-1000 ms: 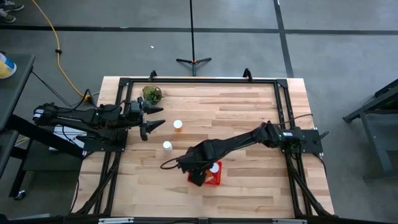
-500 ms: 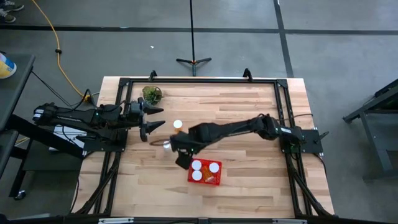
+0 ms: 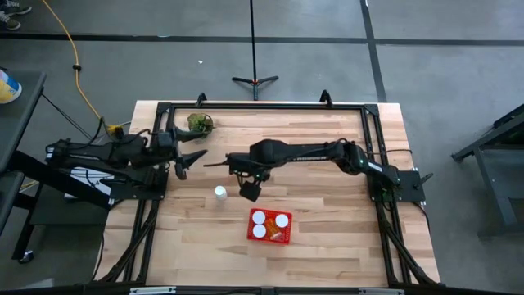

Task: Pick and place pill bottles into a basket
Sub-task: Put the white pill bottle into the red bin

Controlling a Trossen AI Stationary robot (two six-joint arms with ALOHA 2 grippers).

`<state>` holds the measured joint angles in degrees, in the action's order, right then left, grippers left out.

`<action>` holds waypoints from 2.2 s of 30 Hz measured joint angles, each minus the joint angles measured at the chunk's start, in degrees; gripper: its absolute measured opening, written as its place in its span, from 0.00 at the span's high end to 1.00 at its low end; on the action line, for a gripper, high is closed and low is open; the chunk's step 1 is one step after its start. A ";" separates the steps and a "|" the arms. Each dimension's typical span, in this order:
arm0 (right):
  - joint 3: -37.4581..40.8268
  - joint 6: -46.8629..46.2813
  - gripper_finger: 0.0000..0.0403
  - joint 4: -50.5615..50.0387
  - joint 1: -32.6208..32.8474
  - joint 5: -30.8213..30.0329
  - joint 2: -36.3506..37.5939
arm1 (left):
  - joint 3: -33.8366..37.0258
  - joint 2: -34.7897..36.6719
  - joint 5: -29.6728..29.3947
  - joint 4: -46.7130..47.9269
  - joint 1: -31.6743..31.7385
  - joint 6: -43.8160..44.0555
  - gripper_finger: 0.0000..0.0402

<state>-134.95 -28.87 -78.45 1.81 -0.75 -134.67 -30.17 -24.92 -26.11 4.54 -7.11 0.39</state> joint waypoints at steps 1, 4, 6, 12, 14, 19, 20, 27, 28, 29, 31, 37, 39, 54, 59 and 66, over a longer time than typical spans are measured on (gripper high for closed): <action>-0.03 0.67 0.21 -0.16 -0.14 -0.38 0.09 | 0.00 0.73 -0.06 1.50 0.00 0.05 0.23; 0.00 2.34 0.21 -0.22 -0.85 -1.82 0.90 | 0.00 2.32 0.04 4.61 -0.02 1.36 0.23; 0.00 3.55 0.21 -0.12 -1.37 -4.41 2.14 | -0.02 2.82 0.60 6.78 -0.02 1.46 0.23; 0.00 4.06 0.21 -0.47 -3.22 -10.60 8.53 | 0.00 2.94 2.70 10.81 -0.02 2.84 0.23; -0.01 4.30 0.21 -0.44 -3.42 -13.06 11.45 | 0.00 2.96 3.61 11.24 -0.02 2.86 0.23; -0.09 4.91 0.21 -1.78 -3.13 -18.52 18.22 | 0.02 2.96 4.07 14.26 -0.02 2.86 0.23; -0.09 4.96 0.21 -1.97 -2.95 -19.65 19.55 | 0.02 2.96 4.31 14.93 -0.02 2.88 0.23; 0.01 6.32 0.21 -4.09 -1.73 -24.63 26.71 | 0.02 2.96 4.63 17.41 -0.02 3.14 0.23; 0.19 6.67 0.21 -4.55 -1.50 -25.12 27.49 | 0.02 2.96 4.44 17.39 -0.02 3.45 0.23; 0.64 6.94 0.21 -5.32 -1.26 -25.35 28.20 | 0.02 2.96 4.01 17.41 -0.02 4.00 0.23; 2.29 7.31 0.21 -7.61 -0.66 -26.07 29.78 | 0.02 2.94 2.90 17.62 -0.02 4.97 0.23; 13.95 8.30 0.21 -7.44 0.89 -27.19 39.16 | 0.02 2.94 0.02 19.43 -0.02 7.81 0.23; 19.97 8.40 0.21 -4.40 0.95 -26.68 44.22 | 0.07 2.67 -0.99 22.35 -0.02 9.71 0.23; 42.14 6.61 0.21 9.95 0.12 -17.77 63.20 | 0.07 -8.84 22.98 34.01 -0.03 27.29 0.23; 42.14 7.24 0.21 12.16 0.12 -17.84 63.08 | 0.07 -13.01 23.98 34.98 -0.02 26.46 0.23; 42.14 8.31 0.21 13.33 0.10 -18.58 63.06 | 0.07 -21.43 23.93 30.24 -0.02 24.96 0.23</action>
<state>-92.82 -20.56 -65.12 1.91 -19.33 -71.61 -30.11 -46.35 -2.19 34.79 -7.14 25.34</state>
